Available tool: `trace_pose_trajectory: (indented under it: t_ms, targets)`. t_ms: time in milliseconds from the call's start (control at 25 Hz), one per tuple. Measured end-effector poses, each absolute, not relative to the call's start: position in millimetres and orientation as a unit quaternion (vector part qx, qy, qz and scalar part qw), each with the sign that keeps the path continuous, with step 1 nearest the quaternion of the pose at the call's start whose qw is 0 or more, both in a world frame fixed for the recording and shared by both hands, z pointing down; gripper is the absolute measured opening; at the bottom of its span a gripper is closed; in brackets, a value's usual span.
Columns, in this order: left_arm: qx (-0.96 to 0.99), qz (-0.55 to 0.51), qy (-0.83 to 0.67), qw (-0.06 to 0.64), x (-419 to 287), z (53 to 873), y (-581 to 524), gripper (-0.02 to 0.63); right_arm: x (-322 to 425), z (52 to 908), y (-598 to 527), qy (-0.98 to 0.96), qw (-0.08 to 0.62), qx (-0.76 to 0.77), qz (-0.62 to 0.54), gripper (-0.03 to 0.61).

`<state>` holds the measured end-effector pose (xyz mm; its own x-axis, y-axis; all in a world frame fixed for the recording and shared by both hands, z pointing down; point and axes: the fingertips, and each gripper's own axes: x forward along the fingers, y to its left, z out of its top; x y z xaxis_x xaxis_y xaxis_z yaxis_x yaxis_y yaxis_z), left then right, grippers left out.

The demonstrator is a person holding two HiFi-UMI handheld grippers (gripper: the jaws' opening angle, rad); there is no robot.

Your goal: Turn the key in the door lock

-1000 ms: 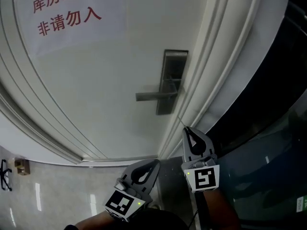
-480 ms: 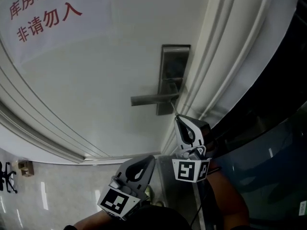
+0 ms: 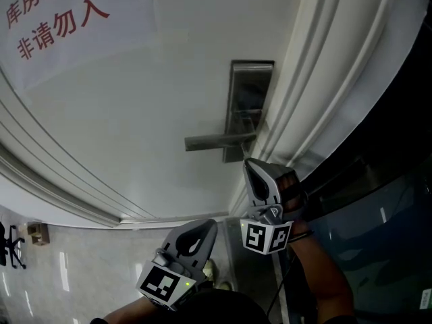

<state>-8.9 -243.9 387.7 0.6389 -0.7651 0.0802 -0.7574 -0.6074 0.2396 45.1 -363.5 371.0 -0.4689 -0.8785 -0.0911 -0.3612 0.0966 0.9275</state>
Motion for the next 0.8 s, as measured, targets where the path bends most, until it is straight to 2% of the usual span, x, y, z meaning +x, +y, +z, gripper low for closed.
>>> trace_pose_trajectory:
  t_ms: [240,600,800]
  targets:
    - [0.895,-0.014,-0.426,0.131,-10.8,391.2,-244.4,0.005,43.6,375.9,-373.3,-0.655,0.299,0.438,-0.538,0.021]
    - [0.896,-0.015,-0.422,0.134,-9.2,392.5,-245.6,0.006,40.2,376.1,-373.2,-0.638,0.319,0.416,-0.563,0.021]
    - [0.897,-0.015,-0.421,0.136,-7.7,394.6,-246.8,0.005,40.5,377.2,-374.3,-0.606,0.365,0.405,-0.579,0.021]
